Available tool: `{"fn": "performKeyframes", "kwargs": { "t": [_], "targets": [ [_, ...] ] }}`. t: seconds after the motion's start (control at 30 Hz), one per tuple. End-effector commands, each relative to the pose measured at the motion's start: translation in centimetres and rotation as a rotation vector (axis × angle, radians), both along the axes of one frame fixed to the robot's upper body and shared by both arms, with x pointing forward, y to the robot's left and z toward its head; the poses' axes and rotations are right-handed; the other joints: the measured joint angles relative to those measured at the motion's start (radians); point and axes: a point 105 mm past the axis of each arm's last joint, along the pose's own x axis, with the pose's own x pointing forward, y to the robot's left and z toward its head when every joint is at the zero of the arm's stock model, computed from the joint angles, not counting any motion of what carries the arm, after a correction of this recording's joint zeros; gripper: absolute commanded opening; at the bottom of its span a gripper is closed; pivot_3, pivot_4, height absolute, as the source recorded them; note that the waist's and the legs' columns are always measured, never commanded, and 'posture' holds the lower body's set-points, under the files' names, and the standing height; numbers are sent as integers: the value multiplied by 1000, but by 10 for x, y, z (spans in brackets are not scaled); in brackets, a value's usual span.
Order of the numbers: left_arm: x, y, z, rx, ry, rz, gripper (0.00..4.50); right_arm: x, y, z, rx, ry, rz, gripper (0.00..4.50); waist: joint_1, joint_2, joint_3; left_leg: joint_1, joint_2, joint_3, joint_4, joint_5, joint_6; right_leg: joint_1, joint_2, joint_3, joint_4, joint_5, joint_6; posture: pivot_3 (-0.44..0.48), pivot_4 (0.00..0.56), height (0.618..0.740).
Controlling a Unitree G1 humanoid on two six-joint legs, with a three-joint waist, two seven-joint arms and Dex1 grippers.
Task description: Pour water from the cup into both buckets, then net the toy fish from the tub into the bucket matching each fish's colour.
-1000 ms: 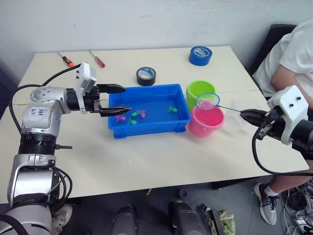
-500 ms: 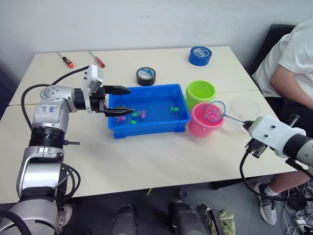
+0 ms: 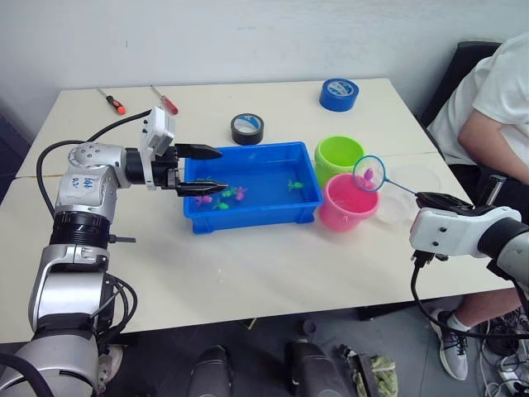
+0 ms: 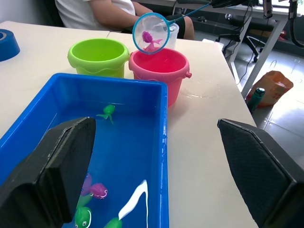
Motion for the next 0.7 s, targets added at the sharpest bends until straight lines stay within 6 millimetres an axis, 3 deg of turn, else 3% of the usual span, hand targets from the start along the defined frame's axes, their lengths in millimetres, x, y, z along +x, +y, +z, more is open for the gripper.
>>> {"fn": "performKeyframes", "kwargs": {
  "t": [0.03, 0.33, 0.7],
  "targets": [
    [0, 1, 13, -11, -51, -6, 4474, 0, -3, 6, -91, -91, -1, 0, 0, 0, 0, 0, 0, 0, 0, 0, 0, 0, 0, 0, 0, 0, 0, 0, 150, 731],
    [0, 3, 13, -12, -50, -4, 4474, -10, 5, -6, -170, -124, 77, 0, 0, 0, 0, 0, 0, 0, 0, 0, 0, 0, 0, 0, 0, 0, 0, 0, 150, 731],
    [1, 3, 12, -16, -49, -3, 4474, -12, 11, -3, -303, -225, 140, 0, 0, 0, 0, 1, 0, 0, 1, 0, -1, 1, 0, 0, 1, 0, 0, 0, 150, 731]
  ]
}}
